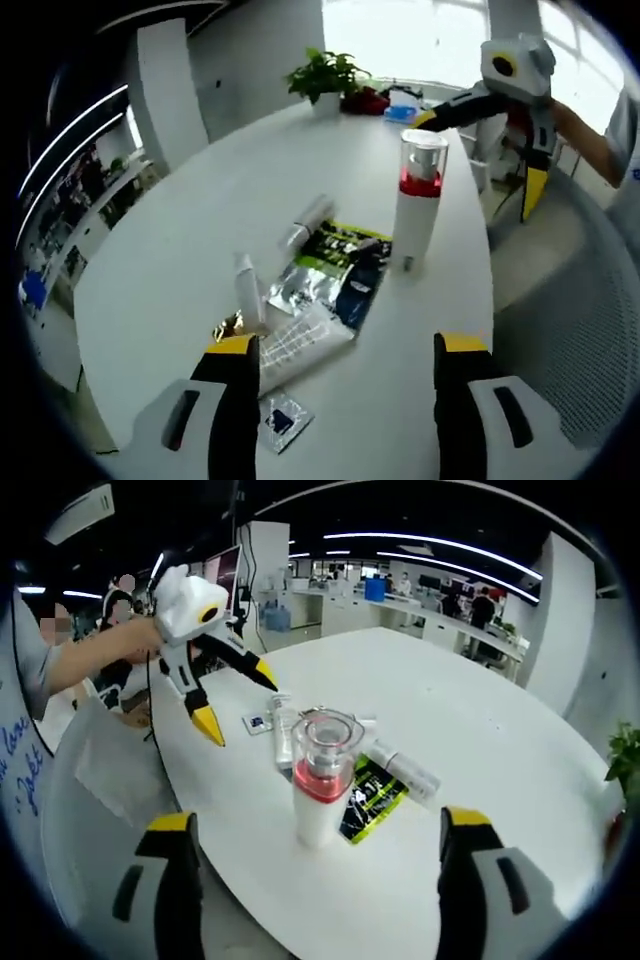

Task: Arrange the skincare products in the storage area until every visible bottle or jar stands upright without overlapping.

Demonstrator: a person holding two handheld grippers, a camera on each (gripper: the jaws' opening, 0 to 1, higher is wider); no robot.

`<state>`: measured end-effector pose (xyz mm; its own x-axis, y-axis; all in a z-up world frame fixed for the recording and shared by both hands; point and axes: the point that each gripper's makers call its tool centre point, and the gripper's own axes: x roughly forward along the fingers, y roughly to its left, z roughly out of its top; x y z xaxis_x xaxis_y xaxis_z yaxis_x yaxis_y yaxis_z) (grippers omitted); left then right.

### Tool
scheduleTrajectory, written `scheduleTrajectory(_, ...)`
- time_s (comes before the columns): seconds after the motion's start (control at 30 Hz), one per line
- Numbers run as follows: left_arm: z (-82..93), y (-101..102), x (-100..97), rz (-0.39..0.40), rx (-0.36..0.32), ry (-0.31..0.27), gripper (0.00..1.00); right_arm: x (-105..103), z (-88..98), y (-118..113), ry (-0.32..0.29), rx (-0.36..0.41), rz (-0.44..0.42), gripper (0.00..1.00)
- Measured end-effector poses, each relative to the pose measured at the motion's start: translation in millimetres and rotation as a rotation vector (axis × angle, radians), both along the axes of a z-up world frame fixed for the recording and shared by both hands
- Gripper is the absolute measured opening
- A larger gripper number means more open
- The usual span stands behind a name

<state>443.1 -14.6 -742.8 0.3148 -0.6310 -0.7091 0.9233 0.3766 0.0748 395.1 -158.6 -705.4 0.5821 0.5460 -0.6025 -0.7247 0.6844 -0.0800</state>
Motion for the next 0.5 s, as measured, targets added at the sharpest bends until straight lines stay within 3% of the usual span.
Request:
scheduleTrajectory(0.07, -4.0, 2, 12.2, -0.028, 0.019, -0.014, 0.65, 0, -1.0, 1, 0.003, -0.002, 0.003, 1.0)
scheduleTrajectory(0.37, -21.0, -10, 12.0, -0.193, 0.103, -0.007, 0.59, -1, -2.1, 2, 0.007, 0.005, 0.005, 1.0)
scheduleTrajectory(0.43, -25.3, -10, 12.3, -0.184, 0.104, 0.044, 0.6, -1, -3.6, 2, 0.012, 0.008, 0.005, 1.0)
scheduleTrajectory(0.5, -26.8, -12, 14.8, -0.217, 0.099, 0.045, 0.6, -2, -5.3, 2, 0.014, 0.003, 0.009, 1.0)
